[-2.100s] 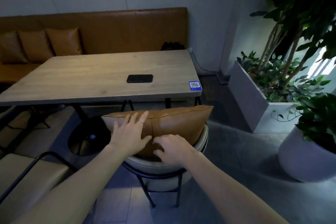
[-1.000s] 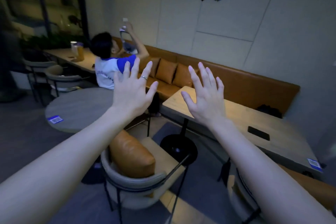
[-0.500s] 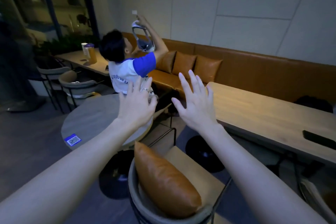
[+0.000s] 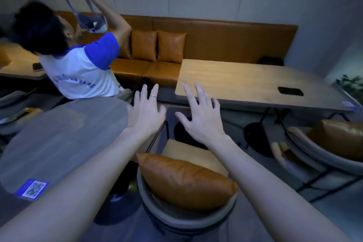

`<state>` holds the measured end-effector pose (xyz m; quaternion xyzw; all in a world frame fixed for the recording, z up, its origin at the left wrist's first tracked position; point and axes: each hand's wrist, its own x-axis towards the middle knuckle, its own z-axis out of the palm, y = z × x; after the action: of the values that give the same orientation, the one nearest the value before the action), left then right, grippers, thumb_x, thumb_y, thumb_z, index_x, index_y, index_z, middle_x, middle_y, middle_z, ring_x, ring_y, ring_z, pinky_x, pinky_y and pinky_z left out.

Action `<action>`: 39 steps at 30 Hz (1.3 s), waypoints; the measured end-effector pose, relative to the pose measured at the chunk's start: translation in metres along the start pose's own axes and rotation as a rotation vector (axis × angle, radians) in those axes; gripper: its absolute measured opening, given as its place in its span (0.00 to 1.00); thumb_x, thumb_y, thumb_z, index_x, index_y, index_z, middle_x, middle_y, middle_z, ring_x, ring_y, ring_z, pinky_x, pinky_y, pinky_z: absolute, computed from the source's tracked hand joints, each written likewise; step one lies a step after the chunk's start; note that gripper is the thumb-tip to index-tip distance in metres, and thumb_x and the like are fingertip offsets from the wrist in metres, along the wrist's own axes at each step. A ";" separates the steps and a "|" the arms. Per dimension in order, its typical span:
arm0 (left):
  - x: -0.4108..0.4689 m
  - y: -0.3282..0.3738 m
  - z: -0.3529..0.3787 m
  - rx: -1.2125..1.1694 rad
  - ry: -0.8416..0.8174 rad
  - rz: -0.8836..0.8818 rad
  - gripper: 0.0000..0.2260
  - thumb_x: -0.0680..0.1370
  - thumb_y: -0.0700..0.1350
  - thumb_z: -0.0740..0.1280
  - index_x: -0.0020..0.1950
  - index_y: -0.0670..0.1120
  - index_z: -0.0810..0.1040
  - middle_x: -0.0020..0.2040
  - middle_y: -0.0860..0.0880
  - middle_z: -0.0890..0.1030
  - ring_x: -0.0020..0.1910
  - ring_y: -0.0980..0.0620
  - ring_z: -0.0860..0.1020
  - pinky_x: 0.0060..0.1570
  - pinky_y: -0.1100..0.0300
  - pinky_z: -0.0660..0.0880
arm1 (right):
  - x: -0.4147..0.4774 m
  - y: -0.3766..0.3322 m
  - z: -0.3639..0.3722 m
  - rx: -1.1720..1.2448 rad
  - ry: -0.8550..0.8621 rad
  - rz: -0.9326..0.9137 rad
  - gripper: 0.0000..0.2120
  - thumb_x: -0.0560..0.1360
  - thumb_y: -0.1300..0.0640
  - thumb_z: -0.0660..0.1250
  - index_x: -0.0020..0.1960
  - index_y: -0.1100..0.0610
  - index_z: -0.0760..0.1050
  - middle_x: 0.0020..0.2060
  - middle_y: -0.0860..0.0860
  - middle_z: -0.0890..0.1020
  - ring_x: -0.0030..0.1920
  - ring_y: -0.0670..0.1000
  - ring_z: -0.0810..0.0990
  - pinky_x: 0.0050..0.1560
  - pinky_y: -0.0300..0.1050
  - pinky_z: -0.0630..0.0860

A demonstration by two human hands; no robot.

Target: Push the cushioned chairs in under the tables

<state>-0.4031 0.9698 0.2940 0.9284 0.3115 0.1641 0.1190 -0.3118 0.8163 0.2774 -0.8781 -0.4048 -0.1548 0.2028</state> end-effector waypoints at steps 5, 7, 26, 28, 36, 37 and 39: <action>-0.041 -0.034 0.025 -0.037 -0.149 0.104 0.32 0.81 0.54 0.60 0.82 0.53 0.50 0.83 0.45 0.52 0.80 0.42 0.52 0.73 0.37 0.59 | -0.071 -0.034 0.027 -0.027 -0.011 0.277 0.39 0.80 0.36 0.61 0.85 0.49 0.51 0.84 0.56 0.56 0.81 0.60 0.58 0.74 0.69 0.59; -0.063 -0.051 0.039 -0.034 -0.209 0.130 0.33 0.80 0.54 0.61 0.82 0.53 0.49 0.83 0.45 0.51 0.80 0.42 0.52 0.73 0.36 0.59 | -0.102 -0.046 0.040 -0.053 -0.048 0.360 0.40 0.79 0.36 0.62 0.85 0.49 0.51 0.84 0.57 0.55 0.81 0.61 0.58 0.74 0.69 0.59; -0.163 -0.136 0.213 -0.215 -0.450 -0.332 0.46 0.78 0.53 0.68 0.82 0.47 0.37 0.82 0.40 0.45 0.78 0.34 0.54 0.67 0.38 0.67 | -0.260 -0.041 0.193 0.330 -0.003 1.279 0.57 0.75 0.46 0.76 0.83 0.46 0.32 0.83 0.60 0.38 0.82 0.66 0.51 0.74 0.70 0.60; -0.159 -0.133 0.227 -0.277 -0.474 -0.400 0.46 0.78 0.52 0.69 0.82 0.47 0.37 0.82 0.39 0.46 0.77 0.34 0.58 0.67 0.40 0.68 | -0.261 -0.030 0.203 0.467 0.064 1.387 0.59 0.75 0.50 0.77 0.83 0.47 0.32 0.83 0.61 0.38 0.80 0.69 0.57 0.72 0.65 0.66; -0.152 -0.142 0.265 -0.315 -0.508 -0.452 0.46 0.78 0.49 0.69 0.82 0.50 0.37 0.82 0.39 0.42 0.69 0.31 0.70 0.63 0.46 0.72 | -0.273 0.018 0.228 0.729 0.058 1.619 0.59 0.74 0.56 0.78 0.83 0.50 0.33 0.83 0.61 0.51 0.79 0.66 0.62 0.72 0.59 0.67; -0.152 -0.147 0.270 -0.309 -0.511 -0.435 0.46 0.78 0.49 0.68 0.82 0.51 0.37 0.82 0.39 0.43 0.69 0.31 0.70 0.63 0.46 0.72 | -0.274 0.021 0.230 0.747 0.045 1.627 0.60 0.72 0.56 0.78 0.83 0.49 0.34 0.83 0.61 0.55 0.78 0.66 0.64 0.72 0.61 0.69; -0.153 -0.155 0.276 -0.315 -0.503 -0.411 0.44 0.77 0.48 0.68 0.82 0.51 0.39 0.81 0.38 0.49 0.66 0.31 0.71 0.63 0.44 0.73 | -0.274 0.022 0.232 0.785 0.030 1.626 0.60 0.66 0.54 0.78 0.83 0.46 0.39 0.79 0.62 0.64 0.72 0.68 0.70 0.68 0.67 0.73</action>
<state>-0.4971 0.9631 -0.0444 0.8279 0.4235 -0.0508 0.3642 -0.4406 0.7374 -0.0494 -0.7588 0.3199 0.1741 0.5399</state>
